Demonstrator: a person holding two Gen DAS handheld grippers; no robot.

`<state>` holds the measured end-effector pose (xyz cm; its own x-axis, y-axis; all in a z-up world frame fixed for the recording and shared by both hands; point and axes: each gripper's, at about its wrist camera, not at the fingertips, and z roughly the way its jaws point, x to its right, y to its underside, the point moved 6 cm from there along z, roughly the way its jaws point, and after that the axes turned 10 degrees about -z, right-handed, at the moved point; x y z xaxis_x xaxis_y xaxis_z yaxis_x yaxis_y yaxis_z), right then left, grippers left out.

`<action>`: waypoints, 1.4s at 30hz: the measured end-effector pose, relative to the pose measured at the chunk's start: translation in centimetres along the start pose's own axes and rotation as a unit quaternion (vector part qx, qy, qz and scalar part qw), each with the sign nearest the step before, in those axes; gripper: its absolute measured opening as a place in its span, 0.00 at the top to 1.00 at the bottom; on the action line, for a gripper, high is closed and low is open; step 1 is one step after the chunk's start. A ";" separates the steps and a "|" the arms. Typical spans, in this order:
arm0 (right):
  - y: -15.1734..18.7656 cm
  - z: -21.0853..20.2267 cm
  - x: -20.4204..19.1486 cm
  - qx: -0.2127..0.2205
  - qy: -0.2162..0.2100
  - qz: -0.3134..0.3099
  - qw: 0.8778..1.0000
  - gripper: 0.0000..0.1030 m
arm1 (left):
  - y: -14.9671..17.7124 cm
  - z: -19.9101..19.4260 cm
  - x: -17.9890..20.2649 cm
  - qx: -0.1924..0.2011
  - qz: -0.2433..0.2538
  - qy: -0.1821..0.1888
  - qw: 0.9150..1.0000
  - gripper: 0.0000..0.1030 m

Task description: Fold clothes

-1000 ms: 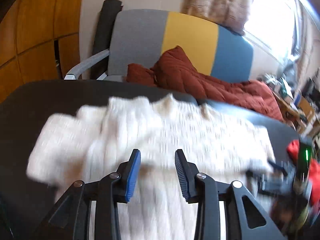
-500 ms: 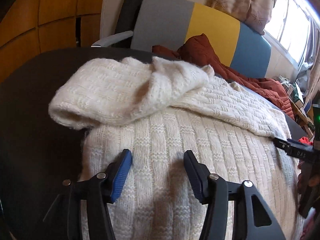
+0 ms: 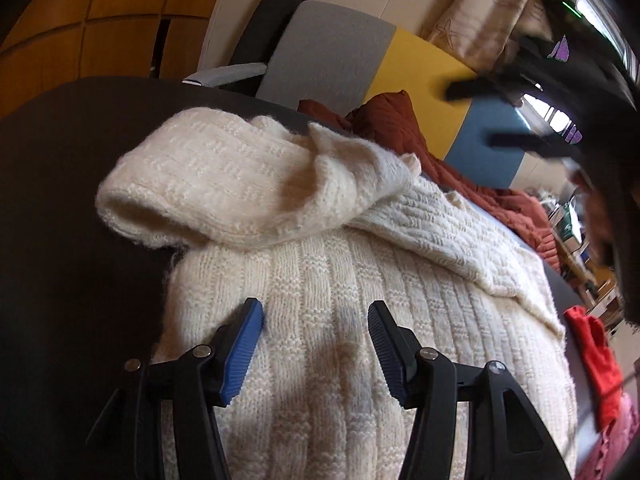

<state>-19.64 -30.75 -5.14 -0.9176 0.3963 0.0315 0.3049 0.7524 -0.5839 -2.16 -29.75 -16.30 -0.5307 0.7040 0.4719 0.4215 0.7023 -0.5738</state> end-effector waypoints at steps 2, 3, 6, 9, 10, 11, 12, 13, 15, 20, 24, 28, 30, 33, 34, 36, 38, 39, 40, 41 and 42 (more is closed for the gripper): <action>-1.8 2.7 -2.0 -0.026 -0.002 -0.025 0.999 0.24 | 0.0 0.0 -0.1 0.001 -0.003 0.004 1.000 0.46; -2.5 4.1 -2.8 -0.042 -0.001 -0.037 0.998 0.27 | -0.1 0.0 -0.1 0.001 -0.004 0.004 1.000 0.46; -3.0 8.4 -3.7 -0.092 0.014 -0.052 0.994 0.31 | -0.1 0.1 -0.2 0.003 -0.005 0.007 1.000 0.46; -2.7 11.3 -4.1 -0.129 0.035 -0.052 0.990 0.31 | -0.1 0.3 -0.3 0.004 -0.007 0.009 1.000 0.46; -2.5 12.1 -4.1 -0.140 0.042 -0.054 0.988 0.31 | -0.1 0.3 -0.3 0.004 -0.007 0.009 1.000 0.46; -2.3 12.6 -4.1 -0.147 0.048 -0.055 0.986 0.34 | -0.1 0.3 -0.3 0.005 -0.007 0.009 1.000 0.46; -2.3 11.8 -4.0 -0.138 0.049 -0.053 0.988 0.41 | -0.2 0.4 -0.3 0.005 -0.007 0.009 1.000 0.46; -2.3 11.1 -3.8 -0.129 0.049 -0.051 0.989 0.50 | -0.2 0.4 -0.3 0.005 -0.007 0.008 1.000 0.46; -2.2 9.5 -3.4 -0.110 0.049 -0.047 0.992 0.70 | -0.2 0.4 -0.3 0.006 -0.006 0.007 1.000 0.46; -2.2 5.5 -2.6 -0.063 0.050 -0.037 0.996 0.87 | -0.2 0.5 -0.3 0.006 -0.002 0.002 1.000 0.46; -2.2 2.2 -1.8 -0.024 0.051 -0.028 0.998 0.88 | -0.2 0.6 -0.4 0.006 0.000 -0.001 1.000 0.46; -1.5 -3.2 1.1 0.033 0.057 0.011 0.998 0.88 | -0.2 0.6 -0.3 0.005 0.004 -0.005 1.000 0.46; -0.8 -5.2 2.6 0.055 0.059 0.033 0.996 0.88 | -0.2 0.6 -0.3 0.005 0.004 -0.006 1.000 0.46; 1.3 -7.5 5.5 0.081 0.064 0.070 0.992 0.88 | -0.2 0.6 -0.1 0.004 0.007 -0.009 1.000 0.46; 2.1 -7.9 6.5 0.087 0.065 0.083 0.991 0.88 | -0.2 0.7 -0.1 0.004 0.009 -0.011 1.000 0.46; 4.6 -8.7 8.1 0.095 0.068 0.110 0.987 0.88 | -0.2 0.7 0.0 0.004 0.012 -0.016 1.000 0.46; 7.7 -9.0 9.6 0.097 0.064 0.141 0.983 0.88 | -0.2 0.8 0.0 0.004 0.014 -0.018 1.000 0.46; 9.0 -8.9 10.5 0.097 0.063 0.156 0.981 0.88 | -0.2 0.8 0.0 0.004 0.014 -0.018 1.000 0.46; 10.5 -8.8 11.1 0.098 0.058 0.172 0.978 0.88 | -0.2 0.8 0.0 0.004 0.015 -0.018 1.000 0.46; 12.1 -8.6 11.8 0.098 0.054 0.188 0.976 0.89 | -0.2 0.8 0.0 0.004 0.016 -0.020 1.000 0.46; 13.7 -8.4 12.5 0.099 0.050 0.204 0.973 0.89 | -0.1 0.8 0.1 0.004 0.018 -0.022 1.000 0.46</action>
<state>-24.81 -11.07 -5.90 -0.6977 0.6976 -0.1631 0.5750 0.4095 -0.7083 -2.87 -29.91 -16.75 -0.5472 0.7233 0.4213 0.4355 0.6758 -0.5946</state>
